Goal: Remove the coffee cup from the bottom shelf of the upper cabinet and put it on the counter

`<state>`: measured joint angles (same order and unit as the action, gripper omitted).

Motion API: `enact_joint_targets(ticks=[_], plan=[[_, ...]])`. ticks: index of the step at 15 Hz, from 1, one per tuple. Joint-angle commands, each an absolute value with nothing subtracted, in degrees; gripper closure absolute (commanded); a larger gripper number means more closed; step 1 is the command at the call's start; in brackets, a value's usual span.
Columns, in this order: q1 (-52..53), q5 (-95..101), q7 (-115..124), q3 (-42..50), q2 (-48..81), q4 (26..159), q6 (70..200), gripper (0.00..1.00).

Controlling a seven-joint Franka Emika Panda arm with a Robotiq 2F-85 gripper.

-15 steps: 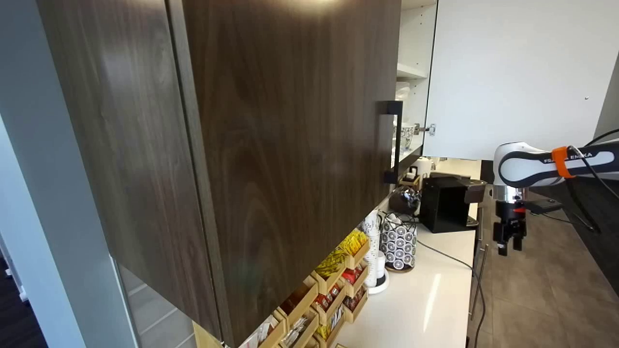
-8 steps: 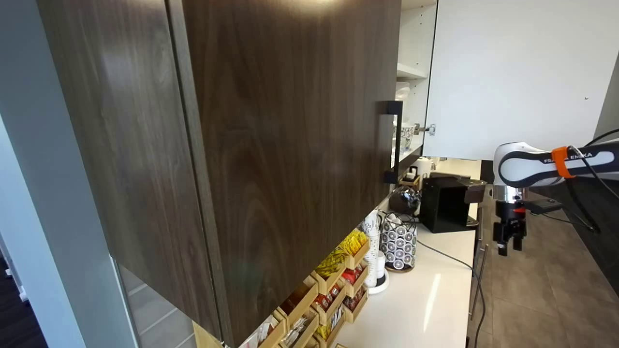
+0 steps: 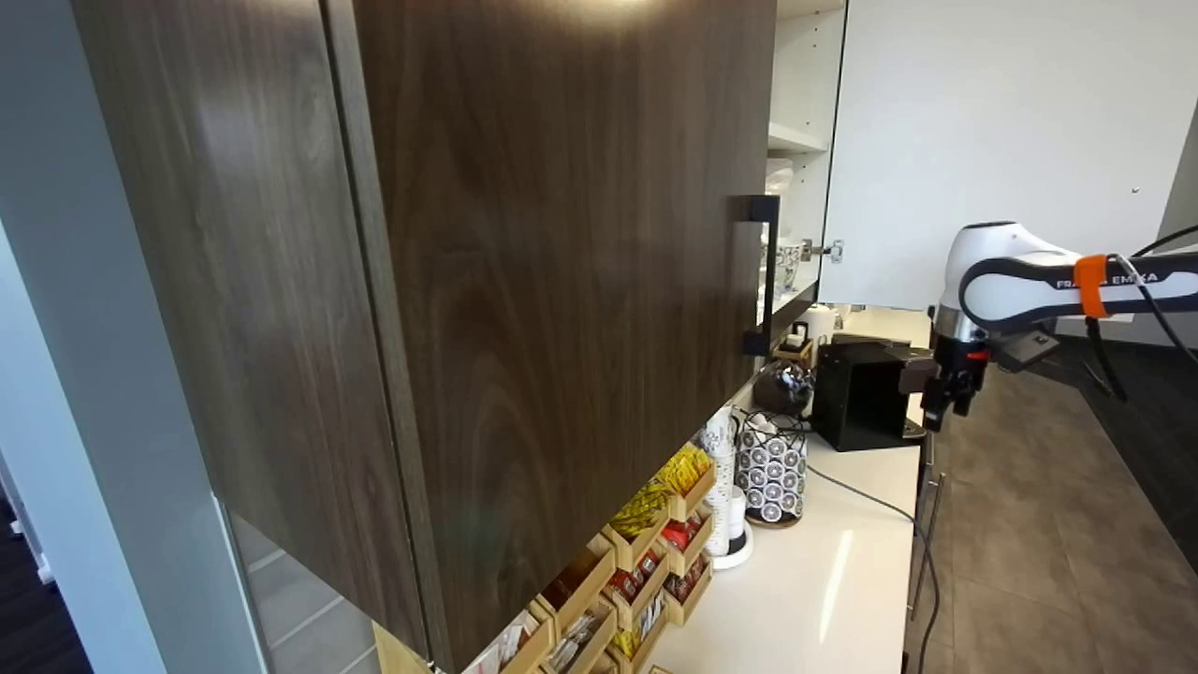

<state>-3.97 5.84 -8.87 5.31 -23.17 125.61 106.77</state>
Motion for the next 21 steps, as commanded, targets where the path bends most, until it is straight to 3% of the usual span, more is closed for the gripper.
enact_joint_targets(ticks=[1,6,16,21], plan=[[-4.3,9.8,-6.1,3.5,-22.5,118.8,108.8,0.0],[-3.7,12.7,-6.5,1.8,-20.2,110.9,110.6,0.0],[-3.4,10.7,-7.3,2.8,-22.0,112.7,110.3,0.0],[-3.4,10.7,-5.5,2.2,-19.3,104.0,116.0,0.0]])
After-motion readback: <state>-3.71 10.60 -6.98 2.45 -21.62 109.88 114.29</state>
